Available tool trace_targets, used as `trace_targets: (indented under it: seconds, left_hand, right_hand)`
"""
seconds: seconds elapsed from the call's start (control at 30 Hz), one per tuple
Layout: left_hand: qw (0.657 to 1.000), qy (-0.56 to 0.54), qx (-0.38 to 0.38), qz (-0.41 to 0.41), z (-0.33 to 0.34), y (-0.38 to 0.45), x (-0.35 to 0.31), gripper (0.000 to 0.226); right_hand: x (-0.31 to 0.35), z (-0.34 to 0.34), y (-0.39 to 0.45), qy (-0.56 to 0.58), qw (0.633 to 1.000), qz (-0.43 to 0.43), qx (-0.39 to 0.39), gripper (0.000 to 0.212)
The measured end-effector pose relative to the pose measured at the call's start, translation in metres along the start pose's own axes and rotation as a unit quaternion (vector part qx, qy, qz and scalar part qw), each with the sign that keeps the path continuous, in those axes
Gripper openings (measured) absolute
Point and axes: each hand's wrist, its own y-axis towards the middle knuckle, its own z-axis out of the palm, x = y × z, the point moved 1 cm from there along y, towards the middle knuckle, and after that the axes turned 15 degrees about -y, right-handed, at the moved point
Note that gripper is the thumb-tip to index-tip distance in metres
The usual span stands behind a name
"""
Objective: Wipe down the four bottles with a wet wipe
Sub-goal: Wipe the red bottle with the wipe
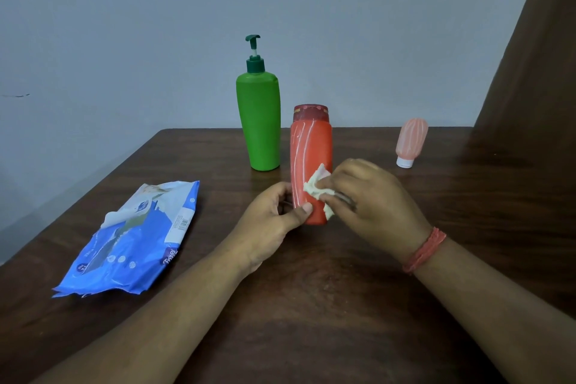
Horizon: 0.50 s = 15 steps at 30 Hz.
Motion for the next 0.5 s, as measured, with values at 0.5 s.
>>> trace_targets:
  seconds: [0.5]
  left_hand:
    - [0.995,-0.101,0.022,-0.015,0.005,-0.0043,-0.0026,0.056]
  right_hand:
    - [0.0008,0.0057,-0.0043,0.082,0.991,0.101,-0.039,0.021]
